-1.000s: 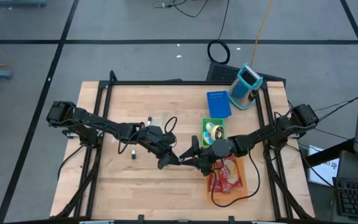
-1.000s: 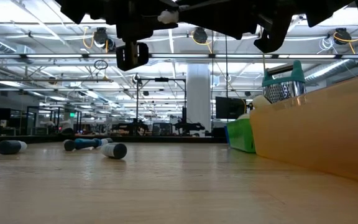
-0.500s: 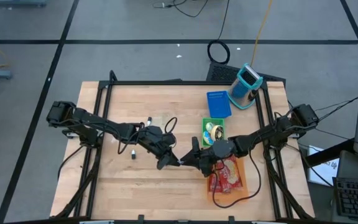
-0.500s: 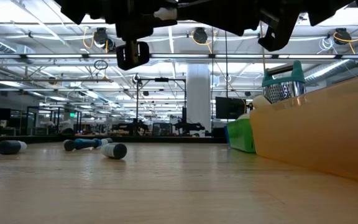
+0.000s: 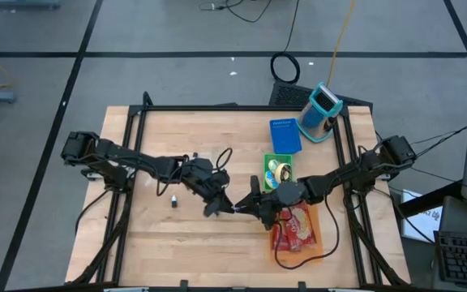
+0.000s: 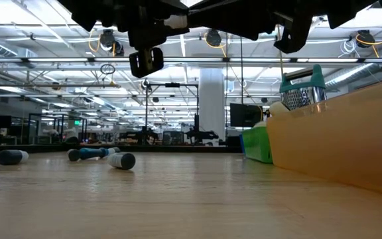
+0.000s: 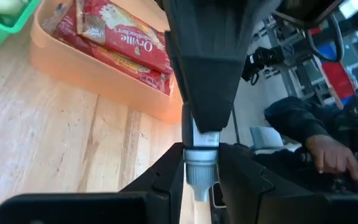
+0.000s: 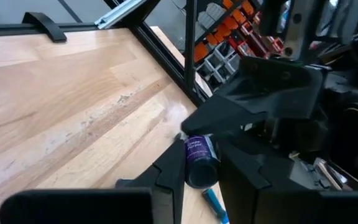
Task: Pick & Place Food Item
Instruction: Put the purple food coloring bottle into the blue bin
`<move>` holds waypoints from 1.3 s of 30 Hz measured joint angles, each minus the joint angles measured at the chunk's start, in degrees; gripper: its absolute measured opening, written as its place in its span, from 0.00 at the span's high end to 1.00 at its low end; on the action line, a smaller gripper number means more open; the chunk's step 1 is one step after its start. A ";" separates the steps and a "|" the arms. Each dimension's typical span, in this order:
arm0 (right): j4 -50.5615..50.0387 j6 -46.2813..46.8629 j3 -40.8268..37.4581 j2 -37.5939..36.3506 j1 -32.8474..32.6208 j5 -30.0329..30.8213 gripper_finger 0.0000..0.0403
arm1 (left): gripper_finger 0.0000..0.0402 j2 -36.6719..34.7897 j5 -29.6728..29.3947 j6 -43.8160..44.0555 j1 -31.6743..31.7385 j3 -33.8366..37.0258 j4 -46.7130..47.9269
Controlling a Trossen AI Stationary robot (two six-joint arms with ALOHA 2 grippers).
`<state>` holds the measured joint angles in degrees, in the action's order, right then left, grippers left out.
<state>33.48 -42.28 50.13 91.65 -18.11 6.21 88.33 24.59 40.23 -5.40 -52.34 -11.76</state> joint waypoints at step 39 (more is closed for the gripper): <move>-12.51 37.74 -21.00 -32.73 23.08 13.40 0.85 | 0.36 -11.86 -17.16 -25.10 8.68 13.30 -4.63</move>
<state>20.97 -4.54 29.13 58.91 4.97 19.60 76.48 7.44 15.13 3.28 -39.03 -16.39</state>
